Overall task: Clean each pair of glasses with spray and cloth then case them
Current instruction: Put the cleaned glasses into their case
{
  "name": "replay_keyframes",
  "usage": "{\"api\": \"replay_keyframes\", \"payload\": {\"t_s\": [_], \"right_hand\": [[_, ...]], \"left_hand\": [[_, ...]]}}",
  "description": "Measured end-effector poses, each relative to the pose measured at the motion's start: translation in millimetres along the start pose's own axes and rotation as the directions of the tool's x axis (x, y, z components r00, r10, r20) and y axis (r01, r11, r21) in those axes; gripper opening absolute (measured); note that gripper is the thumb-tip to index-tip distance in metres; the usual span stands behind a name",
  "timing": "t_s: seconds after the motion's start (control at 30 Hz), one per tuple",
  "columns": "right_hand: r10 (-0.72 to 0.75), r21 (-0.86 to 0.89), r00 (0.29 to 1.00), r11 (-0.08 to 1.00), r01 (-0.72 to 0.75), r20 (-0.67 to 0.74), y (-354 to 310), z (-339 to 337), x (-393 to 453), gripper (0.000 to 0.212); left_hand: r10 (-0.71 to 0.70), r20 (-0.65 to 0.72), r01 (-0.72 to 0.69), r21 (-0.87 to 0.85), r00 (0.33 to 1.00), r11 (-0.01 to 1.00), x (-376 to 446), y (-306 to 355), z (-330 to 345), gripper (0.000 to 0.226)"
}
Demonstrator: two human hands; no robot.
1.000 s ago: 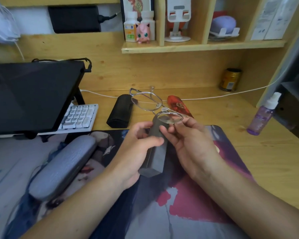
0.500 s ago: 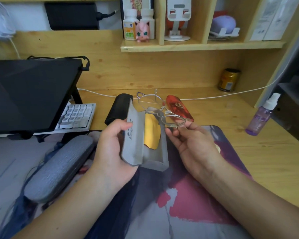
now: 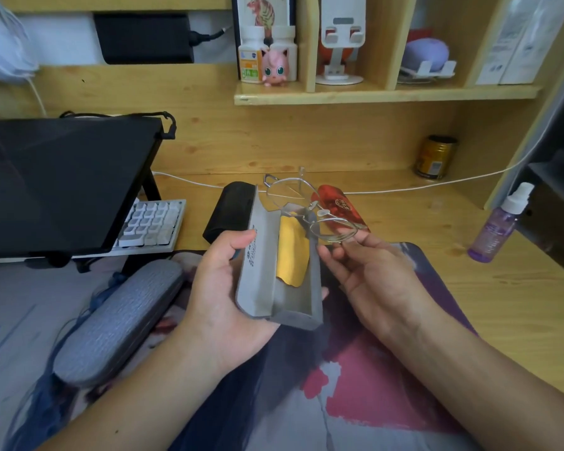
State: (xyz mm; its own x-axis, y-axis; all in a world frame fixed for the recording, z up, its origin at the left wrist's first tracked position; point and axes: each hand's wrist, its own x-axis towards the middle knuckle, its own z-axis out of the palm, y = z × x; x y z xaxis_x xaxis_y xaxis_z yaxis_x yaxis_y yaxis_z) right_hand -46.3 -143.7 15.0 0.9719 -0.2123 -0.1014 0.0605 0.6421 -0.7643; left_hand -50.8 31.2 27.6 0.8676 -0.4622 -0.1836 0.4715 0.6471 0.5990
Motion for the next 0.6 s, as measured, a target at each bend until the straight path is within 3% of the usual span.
{"api": "replay_keyframes", "payload": {"t_s": [0.17, 0.23, 0.3, 0.47, 0.6], "right_hand": [[-0.089, -0.281, 0.995, 0.955, 0.099, 0.048, -21, -7, 9, 0.014], [-0.186, -0.505, 0.976, 0.836, 0.216, 0.109, -36, -12, 13, 0.018], [-0.275, -0.62, 0.936, 0.702, 0.351, 0.219, -51, -13, 13, 0.021], [-0.351, -0.614, 0.844, 0.579, 0.537, 0.406, -65, -7, 3, 0.021], [-0.425, -0.616, 0.798, 0.509, 0.601, 0.428, -53, -1, -2, 0.021]], "left_hand": [[-0.075, 0.021, 0.074, 0.075, 0.997, 0.994, -1, 16, -6, 0.039], [-0.159, 0.047, 0.152, 0.131, 0.986, 0.98, -2, 23, -8, 0.042], [-0.286, 0.119, 0.259, 0.202, 0.951, 0.944, -3, 27, -8, 0.047], [-0.493, 0.26, 0.419, 0.292, 0.83, 0.86, -6, 24, -12, 0.051], [-0.504, 0.254, 0.417, 0.326, 0.826, 0.848, -3, 21, -10, 0.053]]}}
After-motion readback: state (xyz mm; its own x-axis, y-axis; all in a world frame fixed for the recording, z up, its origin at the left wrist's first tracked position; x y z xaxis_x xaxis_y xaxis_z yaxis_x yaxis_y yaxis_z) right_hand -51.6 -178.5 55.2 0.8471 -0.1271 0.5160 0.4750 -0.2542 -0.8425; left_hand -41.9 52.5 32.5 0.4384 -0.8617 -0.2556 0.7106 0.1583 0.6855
